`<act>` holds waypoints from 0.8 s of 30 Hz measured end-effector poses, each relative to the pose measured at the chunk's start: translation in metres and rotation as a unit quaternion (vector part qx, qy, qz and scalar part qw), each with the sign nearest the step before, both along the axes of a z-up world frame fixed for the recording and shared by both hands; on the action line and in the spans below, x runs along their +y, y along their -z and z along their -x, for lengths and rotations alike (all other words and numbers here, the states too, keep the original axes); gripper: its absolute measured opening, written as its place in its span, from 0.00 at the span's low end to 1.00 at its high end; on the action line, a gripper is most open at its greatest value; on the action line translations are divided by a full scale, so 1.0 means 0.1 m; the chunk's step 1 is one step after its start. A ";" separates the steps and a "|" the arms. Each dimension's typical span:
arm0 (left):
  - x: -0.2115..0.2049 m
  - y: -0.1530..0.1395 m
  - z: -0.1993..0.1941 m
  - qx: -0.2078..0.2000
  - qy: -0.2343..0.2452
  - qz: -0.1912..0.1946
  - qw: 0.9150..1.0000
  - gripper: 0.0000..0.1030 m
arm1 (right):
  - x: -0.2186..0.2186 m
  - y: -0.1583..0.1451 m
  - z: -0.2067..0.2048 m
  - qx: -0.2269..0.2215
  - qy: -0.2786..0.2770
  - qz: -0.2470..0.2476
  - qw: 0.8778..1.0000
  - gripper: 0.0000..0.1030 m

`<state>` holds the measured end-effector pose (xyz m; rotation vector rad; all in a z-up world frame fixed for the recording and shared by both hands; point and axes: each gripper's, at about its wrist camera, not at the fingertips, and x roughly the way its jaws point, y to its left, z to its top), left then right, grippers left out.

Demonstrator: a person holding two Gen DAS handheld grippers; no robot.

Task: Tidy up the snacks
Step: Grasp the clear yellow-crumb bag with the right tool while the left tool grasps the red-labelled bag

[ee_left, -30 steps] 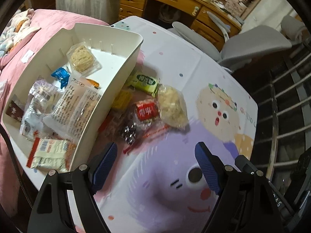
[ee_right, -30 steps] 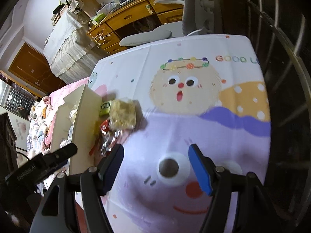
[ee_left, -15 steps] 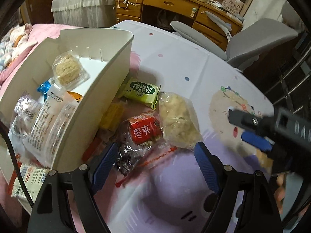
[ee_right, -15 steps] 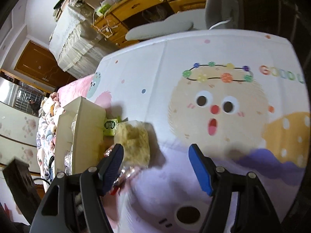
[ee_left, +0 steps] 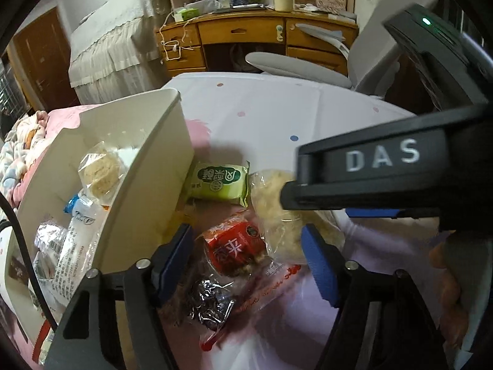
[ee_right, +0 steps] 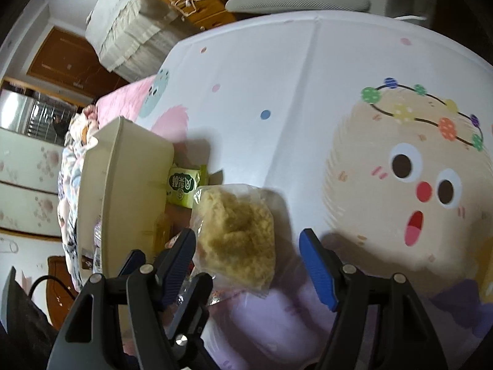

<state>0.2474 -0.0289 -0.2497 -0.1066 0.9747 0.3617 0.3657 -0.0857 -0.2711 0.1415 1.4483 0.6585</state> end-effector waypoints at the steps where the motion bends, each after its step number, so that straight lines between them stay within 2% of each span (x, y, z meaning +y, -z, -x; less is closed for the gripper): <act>1: 0.00 0.01 -0.01 0.001 0.001 -0.001 1.000 0.67 | 0.03 0.02 0.00 0.002 -0.005 0.003 1.000 0.68; 6: -0.01 0.05 0.01 0.004 0.011 -0.005 1.000 0.67 | 0.18 0.11 0.00 0.011 -0.029 0.016 0.999 0.69; 11: -0.02 0.06 0.01 0.009 0.016 -0.005 1.000 0.67 | 0.25 0.07 0.00 -0.020 -0.044 0.035 0.998 0.67; 12: -0.01 0.07 0.00 0.013 0.014 -0.004 1.000 0.67 | 0.25 0.07 -0.01 -0.023 -0.042 0.035 0.998 0.66; 15: 0.03 0.11 -0.02 0.020 0.013 -0.001 1.000 0.67 | 0.22 0.07 -0.04 -0.036 -0.027 0.037 0.998 0.52; 19: 0.07 0.16 -0.05 0.028 0.012 -0.002 1.000 0.67 | 0.18 0.08 -0.06 -0.043 -0.019 0.034 0.998 0.45; 24: 0.12 0.21 -0.10 0.039 0.014 0.003 0.999 0.67 | 0.14 0.06 -0.07 -0.052 -0.005 0.039 0.998 0.43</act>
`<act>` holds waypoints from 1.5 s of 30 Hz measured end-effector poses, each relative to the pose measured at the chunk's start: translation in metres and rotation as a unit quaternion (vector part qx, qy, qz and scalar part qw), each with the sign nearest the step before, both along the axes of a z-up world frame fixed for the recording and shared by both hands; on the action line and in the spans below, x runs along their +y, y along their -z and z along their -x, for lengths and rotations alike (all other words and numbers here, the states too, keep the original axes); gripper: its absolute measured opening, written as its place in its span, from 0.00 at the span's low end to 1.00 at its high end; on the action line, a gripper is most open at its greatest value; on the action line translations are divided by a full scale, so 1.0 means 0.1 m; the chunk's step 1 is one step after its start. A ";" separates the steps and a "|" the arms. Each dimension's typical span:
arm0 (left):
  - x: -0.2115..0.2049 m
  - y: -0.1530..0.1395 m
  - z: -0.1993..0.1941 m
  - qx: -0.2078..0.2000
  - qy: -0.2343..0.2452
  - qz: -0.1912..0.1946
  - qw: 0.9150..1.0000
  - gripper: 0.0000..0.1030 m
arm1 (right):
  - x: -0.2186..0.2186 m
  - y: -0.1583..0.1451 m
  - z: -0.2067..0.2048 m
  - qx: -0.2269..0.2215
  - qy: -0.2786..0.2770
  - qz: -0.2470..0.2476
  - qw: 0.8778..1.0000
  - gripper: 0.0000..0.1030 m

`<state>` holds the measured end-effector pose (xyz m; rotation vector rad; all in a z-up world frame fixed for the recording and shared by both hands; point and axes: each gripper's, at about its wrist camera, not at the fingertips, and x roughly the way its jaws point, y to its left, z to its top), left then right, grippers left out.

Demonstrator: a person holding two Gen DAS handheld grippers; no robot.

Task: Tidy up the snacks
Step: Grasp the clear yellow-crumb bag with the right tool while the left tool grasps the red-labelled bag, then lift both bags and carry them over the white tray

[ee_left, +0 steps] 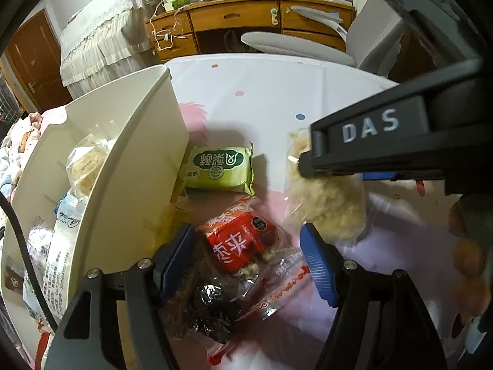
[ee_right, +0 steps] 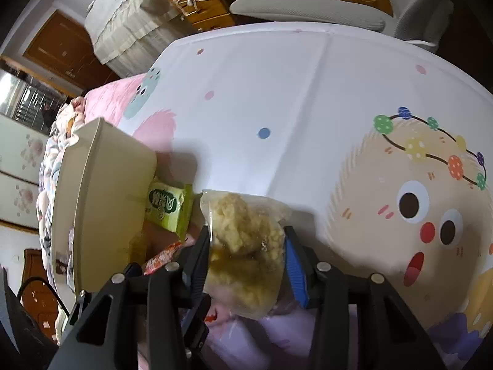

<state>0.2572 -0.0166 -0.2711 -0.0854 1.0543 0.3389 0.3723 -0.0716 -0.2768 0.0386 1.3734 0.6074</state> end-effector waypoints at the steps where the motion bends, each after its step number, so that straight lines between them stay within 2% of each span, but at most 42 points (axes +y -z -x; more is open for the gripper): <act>1: 0.02 0.01 -0.02 0.005 -0.001 0.002 1.000 0.67 | -0.03 -0.01 0.00 -0.003 0.004 0.003 1.000 0.43; 4: 0.07 0.09 -0.10 0.022 -0.007 0.012 1.000 0.67 | -0.11 -0.02 -0.03 -0.008 0.016 0.009 1.000 0.42; 6: 0.11 0.13 -0.12 0.031 -0.011 0.019 0.999 0.64 | -0.18 -0.03 -0.05 -0.006 0.028 0.012 1.000 0.42; 14: 0.10 0.15 -0.17 0.034 -0.005 0.018 0.999 0.53 | -0.34 -0.04 -0.02 0.005 0.061 0.016 0.998 0.41; 26: 0.15 0.08 -0.11 0.049 -0.007 0.040 0.998 0.51 | -0.58 -0.14 0.26 0.010 0.066 0.038 0.997 0.39; 32: 0.11 -0.10 0.02 0.036 0.007 0.042 0.998 0.51 | -0.77 -0.29 0.56 0.008 0.069 0.054 0.996 0.39; 37: 0.02 -0.33 0.27 0.015 0.024 0.040 0.999 0.51 | -0.96 -0.41 0.89 0.008 0.075 0.063 0.995 0.39; 45: -0.10 -0.78 0.80 -0.012 0.051 0.036 0.998 0.51 | -1.16 -0.60 1.56 0.012 0.100 0.049 0.994 0.39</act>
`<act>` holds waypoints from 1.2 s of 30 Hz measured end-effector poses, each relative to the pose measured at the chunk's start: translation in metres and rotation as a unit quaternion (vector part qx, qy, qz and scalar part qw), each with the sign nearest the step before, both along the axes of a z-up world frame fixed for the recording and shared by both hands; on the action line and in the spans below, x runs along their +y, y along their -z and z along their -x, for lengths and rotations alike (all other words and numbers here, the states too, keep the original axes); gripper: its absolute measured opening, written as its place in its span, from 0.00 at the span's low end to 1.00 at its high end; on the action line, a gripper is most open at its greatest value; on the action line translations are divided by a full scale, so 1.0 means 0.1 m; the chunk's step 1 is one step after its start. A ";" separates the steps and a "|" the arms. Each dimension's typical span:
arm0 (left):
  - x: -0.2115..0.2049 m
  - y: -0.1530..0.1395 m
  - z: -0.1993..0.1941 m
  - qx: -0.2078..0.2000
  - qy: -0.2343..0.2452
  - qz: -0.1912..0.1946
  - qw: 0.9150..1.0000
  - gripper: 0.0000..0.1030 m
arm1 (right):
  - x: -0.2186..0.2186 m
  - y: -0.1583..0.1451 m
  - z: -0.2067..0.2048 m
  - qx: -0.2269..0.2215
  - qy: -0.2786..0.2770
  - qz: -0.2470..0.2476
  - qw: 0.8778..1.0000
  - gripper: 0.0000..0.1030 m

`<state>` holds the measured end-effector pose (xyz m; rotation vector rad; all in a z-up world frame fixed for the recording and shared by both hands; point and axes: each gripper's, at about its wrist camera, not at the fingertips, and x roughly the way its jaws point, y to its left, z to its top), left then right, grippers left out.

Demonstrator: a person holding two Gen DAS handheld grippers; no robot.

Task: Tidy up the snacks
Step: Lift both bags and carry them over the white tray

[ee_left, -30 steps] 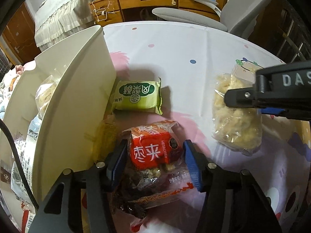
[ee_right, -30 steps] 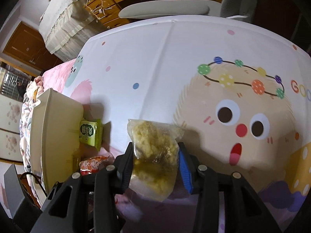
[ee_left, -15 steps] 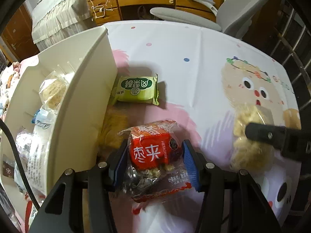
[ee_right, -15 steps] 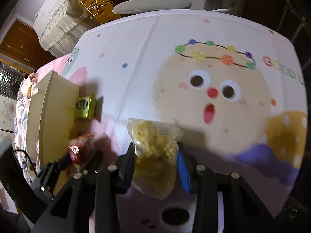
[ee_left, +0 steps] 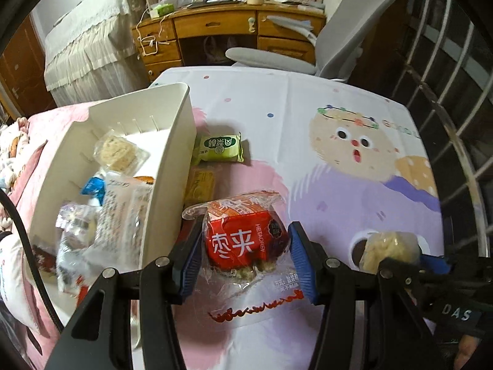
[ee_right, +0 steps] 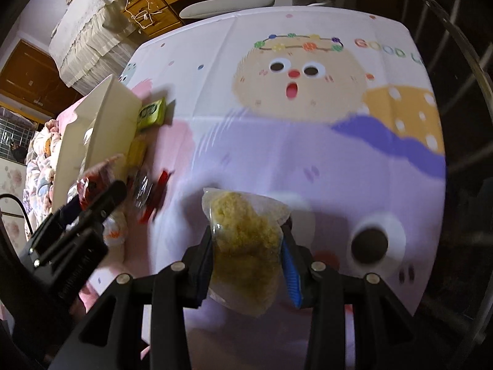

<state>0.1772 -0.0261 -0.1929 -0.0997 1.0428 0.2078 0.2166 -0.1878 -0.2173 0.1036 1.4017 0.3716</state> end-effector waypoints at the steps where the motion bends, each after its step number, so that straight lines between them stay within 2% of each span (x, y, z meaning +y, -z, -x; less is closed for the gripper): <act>1: -0.01 -0.05 0.08 -0.001 0.004 0.000 1.000 0.51 | -0.01 -0.02 0.07 -0.001 0.001 -0.002 1.000 0.39; 11: -0.06 -0.43 0.79 -0.021 0.031 0.000 0.999 0.51 | -0.03 -0.15 0.76 -0.010 0.012 -0.032 0.999 0.39; 19: 0.03 -0.72 1.16 -0.032 0.046 0.002 0.998 0.51 | 0.08 -0.19 1.20 -0.008 -0.012 -0.058 0.998 0.39; 27: 0.25 -0.99 1.39 -0.051 0.058 -0.003 0.997 0.51 | 0.19 -0.36 1.29 -0.037 -0.025 -0.085 0.995 0.39; 36: 0.67 -1.04 1.47 -0.058 0.062 -0.005 0.996 0.51 | 0.61 -0.56 1.27 -0.078 -0.057 -0.099 0.990 0.39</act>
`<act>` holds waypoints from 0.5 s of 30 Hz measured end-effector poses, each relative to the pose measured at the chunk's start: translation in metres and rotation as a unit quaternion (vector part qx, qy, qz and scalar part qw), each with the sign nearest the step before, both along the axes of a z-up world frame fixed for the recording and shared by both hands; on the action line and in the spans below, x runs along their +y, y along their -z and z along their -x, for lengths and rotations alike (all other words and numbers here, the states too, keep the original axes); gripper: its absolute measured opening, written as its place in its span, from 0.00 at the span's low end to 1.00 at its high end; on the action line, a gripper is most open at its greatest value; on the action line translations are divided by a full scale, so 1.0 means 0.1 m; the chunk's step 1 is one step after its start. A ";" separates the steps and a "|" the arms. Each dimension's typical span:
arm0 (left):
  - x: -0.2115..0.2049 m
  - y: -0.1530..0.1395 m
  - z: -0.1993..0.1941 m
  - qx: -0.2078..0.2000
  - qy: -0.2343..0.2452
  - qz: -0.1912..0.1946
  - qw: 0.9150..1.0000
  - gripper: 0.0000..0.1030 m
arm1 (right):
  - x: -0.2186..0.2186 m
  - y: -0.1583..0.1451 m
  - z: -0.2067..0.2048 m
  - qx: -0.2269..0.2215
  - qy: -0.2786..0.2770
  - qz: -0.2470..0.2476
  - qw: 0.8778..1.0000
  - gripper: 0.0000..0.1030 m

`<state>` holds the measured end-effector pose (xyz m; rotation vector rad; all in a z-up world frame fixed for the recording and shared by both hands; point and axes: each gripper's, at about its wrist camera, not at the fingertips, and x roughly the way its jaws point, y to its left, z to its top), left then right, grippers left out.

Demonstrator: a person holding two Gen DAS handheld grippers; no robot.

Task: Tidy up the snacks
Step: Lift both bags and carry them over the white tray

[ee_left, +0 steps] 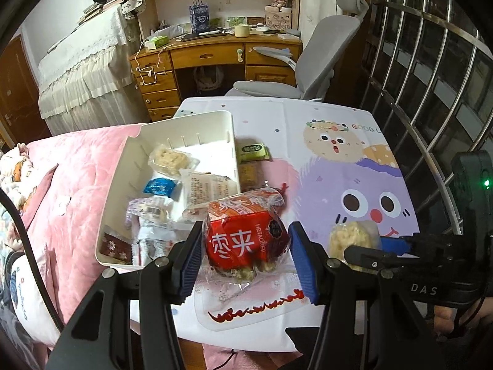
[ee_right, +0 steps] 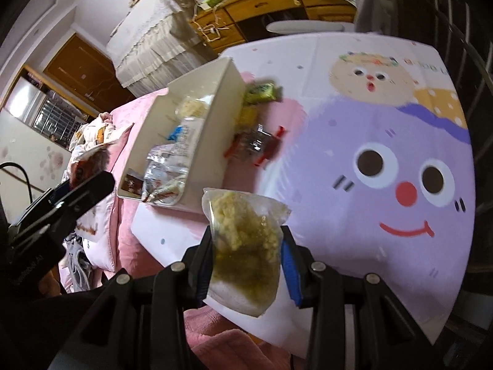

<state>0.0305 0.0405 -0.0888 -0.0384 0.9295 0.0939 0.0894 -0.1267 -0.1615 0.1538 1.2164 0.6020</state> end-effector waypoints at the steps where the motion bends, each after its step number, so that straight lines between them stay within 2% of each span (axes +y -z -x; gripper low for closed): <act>1: 0.06 0.00 0.00 -0.002 0.002 0.000 1.000 0.51 | 0.07 -0.03 0.00 -0.007 -0.002 0.000 1.000 0.39; 15: 1.13 -0.10 -0.25 -0.020 0.050 0.020 0.998 0.52 | 0.94 -0.34 -0.06 -0.076 0.035 0.004 0.996 0.39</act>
